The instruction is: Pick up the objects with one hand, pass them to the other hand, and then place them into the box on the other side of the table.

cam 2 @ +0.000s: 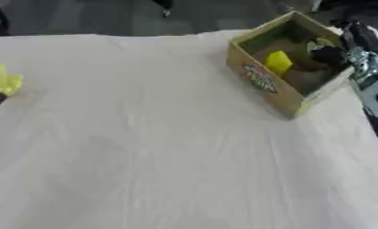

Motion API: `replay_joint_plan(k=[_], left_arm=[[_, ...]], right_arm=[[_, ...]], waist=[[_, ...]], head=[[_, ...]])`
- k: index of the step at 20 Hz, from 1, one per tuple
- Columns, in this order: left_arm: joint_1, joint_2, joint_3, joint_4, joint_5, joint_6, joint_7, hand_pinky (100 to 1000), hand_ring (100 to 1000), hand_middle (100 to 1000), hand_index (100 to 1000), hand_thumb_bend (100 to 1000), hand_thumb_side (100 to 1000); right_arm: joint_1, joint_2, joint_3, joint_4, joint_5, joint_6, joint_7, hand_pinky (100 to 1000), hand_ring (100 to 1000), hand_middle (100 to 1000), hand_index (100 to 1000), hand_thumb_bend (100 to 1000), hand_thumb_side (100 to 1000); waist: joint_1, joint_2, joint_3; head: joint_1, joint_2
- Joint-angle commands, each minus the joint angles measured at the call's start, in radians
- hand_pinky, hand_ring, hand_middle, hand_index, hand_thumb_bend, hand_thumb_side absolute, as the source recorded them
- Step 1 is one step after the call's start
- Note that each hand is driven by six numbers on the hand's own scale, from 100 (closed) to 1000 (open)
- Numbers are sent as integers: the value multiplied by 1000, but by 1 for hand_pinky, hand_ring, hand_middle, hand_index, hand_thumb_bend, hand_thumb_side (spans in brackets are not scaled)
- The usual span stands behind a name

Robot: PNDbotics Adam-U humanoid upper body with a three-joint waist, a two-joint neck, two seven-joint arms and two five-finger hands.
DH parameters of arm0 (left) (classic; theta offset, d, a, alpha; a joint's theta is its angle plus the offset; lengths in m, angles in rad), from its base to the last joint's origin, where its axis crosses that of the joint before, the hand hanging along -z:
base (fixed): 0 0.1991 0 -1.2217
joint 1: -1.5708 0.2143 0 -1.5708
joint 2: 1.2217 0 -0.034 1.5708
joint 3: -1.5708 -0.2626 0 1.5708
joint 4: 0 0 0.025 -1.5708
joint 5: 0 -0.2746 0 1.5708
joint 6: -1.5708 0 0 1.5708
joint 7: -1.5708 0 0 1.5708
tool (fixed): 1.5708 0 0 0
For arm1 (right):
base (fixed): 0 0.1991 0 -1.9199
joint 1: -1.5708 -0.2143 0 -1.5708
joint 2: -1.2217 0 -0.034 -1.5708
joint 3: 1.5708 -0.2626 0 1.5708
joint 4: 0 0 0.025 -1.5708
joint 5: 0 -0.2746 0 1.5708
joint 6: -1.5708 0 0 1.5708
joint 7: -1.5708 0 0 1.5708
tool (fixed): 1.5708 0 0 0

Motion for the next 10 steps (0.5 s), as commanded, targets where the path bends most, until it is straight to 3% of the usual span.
replay_joint_plan(k=[1,5,10], left_arm=[[-30,44,29,4,20,18,-7,610,626,646,758,747,316],[-118,87,55,100,116,60,-81,609,620,641,760,687,352],[-257,162,45,268,210,54,-235,617,627,646,771,681,417]], right_arm=[[0,-45,-29,-65,-79,10,-21,1000,929,867,953,100,617],[29,-40,-43,-159,-232,9,-50,1000,931,866,970,100,697],[67,-26,-53,-287,-327,5,-75,1000,915,842,950,100,640]], waist=[[-2,-15,-2],[-2,-16,-4],[-3,-12,-12]], head=[[9,-2],[21,-5],[34,-12]])
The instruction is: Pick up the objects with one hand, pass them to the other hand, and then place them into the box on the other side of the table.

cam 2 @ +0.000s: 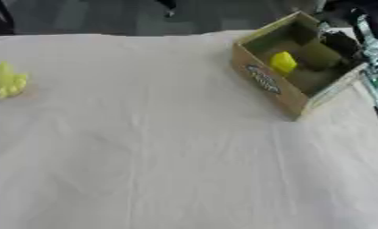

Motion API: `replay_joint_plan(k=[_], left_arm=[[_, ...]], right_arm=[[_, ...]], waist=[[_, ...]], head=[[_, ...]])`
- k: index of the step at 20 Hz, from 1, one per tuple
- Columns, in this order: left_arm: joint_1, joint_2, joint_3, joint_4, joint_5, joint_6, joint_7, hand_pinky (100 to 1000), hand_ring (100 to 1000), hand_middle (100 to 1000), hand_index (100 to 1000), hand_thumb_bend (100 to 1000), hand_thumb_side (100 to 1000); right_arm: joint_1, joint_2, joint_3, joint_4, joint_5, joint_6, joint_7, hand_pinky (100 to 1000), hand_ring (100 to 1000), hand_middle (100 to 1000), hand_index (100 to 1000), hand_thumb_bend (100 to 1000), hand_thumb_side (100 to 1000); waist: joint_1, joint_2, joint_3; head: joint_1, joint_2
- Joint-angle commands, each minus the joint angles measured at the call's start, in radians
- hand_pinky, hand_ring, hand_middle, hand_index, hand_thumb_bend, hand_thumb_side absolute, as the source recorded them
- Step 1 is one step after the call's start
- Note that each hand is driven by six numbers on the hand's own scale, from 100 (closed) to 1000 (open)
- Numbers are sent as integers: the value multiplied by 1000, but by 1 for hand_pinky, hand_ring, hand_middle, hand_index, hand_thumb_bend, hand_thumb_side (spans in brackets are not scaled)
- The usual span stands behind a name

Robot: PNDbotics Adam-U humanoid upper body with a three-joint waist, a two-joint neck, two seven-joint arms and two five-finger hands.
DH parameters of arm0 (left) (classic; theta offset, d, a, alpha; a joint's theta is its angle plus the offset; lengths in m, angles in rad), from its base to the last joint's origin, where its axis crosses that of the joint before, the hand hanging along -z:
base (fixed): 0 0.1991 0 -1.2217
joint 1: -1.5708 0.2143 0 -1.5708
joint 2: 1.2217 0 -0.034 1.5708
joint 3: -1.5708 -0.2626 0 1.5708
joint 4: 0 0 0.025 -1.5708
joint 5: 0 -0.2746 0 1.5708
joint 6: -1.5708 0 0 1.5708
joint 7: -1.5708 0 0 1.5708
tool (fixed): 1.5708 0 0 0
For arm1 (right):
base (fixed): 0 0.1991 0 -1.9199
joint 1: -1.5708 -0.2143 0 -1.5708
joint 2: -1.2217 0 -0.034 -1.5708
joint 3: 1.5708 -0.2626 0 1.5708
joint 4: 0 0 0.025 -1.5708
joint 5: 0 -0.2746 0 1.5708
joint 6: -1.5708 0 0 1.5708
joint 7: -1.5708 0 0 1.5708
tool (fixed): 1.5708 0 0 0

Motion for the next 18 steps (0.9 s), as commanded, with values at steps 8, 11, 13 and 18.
replay_joint_plan(k=[8,11,13,18], left_arm=[[-266,87,0,372,-4,-24,-312,638,660,668,787,707,427],[-328,68,5,487,-75,-20,-376,648,677,674,804,734,399],[-359,51,12,547,-126,-19,-416,650,679,676,804,734,358],[-405,8,28,641,-266,-1,-494,659,691,686,805,731,205]], right_arm=[[26,4,-10,-253,-89,16,-15,1000,906,827,936,100,623],[28,14,-5,-285,-90,23,-8,1000,905,826,935,100,625],[29,21,-1,-292,-87,28,-5,1000,904,826,935,100,628],[31,34,7,-289,-71,34,3,1000,902,824,933,100,639]], waist=[[-7,-2,-19],[-10,3,-25],[-11,5,-27],[-13,10,-30]], head=[[46,-26],[66,-33],[74,-34],[93,-32]])
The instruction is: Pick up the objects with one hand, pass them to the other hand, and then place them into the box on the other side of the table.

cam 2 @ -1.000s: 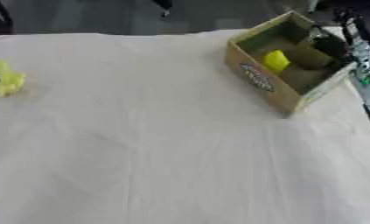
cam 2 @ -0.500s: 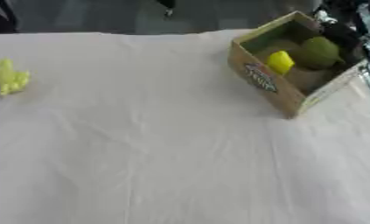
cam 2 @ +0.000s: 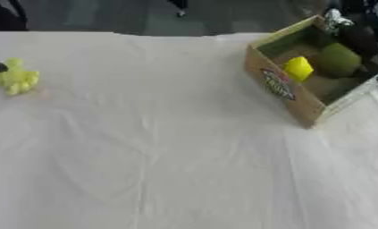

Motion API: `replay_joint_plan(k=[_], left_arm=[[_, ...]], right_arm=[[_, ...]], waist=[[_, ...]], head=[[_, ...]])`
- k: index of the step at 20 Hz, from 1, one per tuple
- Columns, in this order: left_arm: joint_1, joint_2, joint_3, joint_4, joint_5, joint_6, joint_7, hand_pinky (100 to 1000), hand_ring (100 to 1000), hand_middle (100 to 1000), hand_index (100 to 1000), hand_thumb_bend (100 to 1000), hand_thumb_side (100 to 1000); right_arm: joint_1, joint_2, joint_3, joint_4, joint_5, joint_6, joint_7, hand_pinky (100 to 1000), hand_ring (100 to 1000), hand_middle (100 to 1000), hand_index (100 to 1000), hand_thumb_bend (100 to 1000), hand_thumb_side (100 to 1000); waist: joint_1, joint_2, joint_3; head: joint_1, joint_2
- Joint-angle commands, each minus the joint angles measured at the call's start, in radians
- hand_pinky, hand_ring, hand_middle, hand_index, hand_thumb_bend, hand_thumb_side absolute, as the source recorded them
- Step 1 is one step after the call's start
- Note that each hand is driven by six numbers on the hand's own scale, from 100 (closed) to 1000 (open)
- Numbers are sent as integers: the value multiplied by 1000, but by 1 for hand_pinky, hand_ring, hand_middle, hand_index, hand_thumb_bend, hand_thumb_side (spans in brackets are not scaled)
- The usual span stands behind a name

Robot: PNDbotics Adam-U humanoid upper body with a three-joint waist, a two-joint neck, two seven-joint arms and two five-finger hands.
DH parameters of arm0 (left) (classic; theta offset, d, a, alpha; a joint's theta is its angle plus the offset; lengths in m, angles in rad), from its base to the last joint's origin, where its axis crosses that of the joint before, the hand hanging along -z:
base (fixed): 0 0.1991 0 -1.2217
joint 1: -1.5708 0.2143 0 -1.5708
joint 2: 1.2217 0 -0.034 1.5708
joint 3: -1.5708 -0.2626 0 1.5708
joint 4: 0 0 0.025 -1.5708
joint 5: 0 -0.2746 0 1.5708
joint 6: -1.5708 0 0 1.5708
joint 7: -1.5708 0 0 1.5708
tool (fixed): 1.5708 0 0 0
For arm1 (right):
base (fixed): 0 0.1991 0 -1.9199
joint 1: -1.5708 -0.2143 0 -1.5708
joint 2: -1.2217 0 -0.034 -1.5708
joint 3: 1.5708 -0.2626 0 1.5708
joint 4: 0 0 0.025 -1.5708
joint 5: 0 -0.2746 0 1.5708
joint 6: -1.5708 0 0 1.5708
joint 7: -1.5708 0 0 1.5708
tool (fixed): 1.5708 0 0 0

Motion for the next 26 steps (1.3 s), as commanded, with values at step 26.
replay_joint_plan(k=[26], left_arm=[[-49,-65,45,125,-238,50,-161,678,737,720,841,619,100]], right_arm=[[-4,7,8,2,25,10,3,1000,887,808,923,100,643]], waist=[[-3,-13,-9]], head=[[33,-13]])
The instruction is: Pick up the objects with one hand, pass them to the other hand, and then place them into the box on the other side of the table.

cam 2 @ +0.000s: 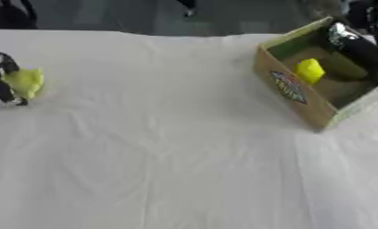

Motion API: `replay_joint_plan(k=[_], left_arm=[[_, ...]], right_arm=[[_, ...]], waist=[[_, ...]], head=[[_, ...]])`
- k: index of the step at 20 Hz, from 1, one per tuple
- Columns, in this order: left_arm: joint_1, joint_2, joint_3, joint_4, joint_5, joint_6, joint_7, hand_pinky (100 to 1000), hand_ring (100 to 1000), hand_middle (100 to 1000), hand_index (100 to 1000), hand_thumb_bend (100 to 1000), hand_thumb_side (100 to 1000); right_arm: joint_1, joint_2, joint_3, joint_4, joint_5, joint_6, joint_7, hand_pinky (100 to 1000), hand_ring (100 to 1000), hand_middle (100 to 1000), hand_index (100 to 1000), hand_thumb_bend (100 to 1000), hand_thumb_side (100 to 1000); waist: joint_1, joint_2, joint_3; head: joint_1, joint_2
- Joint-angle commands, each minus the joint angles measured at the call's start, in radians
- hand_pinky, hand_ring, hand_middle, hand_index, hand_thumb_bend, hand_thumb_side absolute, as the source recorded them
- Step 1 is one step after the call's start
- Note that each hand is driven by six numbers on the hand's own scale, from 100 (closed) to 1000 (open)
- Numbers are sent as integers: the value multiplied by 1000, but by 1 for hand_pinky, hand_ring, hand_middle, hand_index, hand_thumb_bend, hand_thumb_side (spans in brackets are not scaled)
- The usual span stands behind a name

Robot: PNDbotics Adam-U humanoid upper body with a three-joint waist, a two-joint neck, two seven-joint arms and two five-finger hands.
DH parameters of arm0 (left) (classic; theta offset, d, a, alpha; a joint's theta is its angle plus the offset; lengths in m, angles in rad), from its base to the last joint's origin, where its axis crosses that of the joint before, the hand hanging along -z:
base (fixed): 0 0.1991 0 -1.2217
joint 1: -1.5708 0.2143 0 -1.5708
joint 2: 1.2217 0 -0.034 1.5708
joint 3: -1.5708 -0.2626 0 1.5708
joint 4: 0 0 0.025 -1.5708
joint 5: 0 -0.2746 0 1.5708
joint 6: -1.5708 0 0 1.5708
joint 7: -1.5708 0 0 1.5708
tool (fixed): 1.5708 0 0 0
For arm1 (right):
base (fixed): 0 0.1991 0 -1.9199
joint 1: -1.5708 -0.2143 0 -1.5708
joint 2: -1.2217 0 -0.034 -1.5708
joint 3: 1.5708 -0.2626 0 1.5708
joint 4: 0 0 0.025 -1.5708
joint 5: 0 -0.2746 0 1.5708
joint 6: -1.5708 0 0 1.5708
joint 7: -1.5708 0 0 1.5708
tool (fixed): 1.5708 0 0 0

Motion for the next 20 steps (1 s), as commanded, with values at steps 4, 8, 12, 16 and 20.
replay_joint_plan(k=[4,8,12,16,20], left_arm=[[-25,11,9,-9,-44,10,28,662,724,696,821,603,100],[-28,6,8,-12,-85,10,65,633,694,661,783,457,100],[-29,3,7,-7,-110,13,83,605,660,620,740,415,100],[-25,0,10,10,-119,3,48,640,701,675,826,593,100],[-24,-1,10,5,-139,1,23,643,709,681,845,638,100]], right_arm=[[-8,-16,1,-6,11,2,-1,1000,885,806,922,100,644],[-6,-11,4,-5,14,3,0,1000,883,804,921,100,645],[-5,-8,6,-6,12,2,0,1000,881,802,924,100,647],[-3,-5,4,-7,8,3,-3,1000,880,800,925,100,650],[-1,0,7,-6,8,4,-3,1000,878,798,923,100,651]], waist=[[-1,-17,-5],[0,-15,-7],[0,-14,-8],[-1,-14,-10],[-2,-12,-13]], head=[[12,-11],[23,-12],[29,-14],[31,-14],[33,-17]])
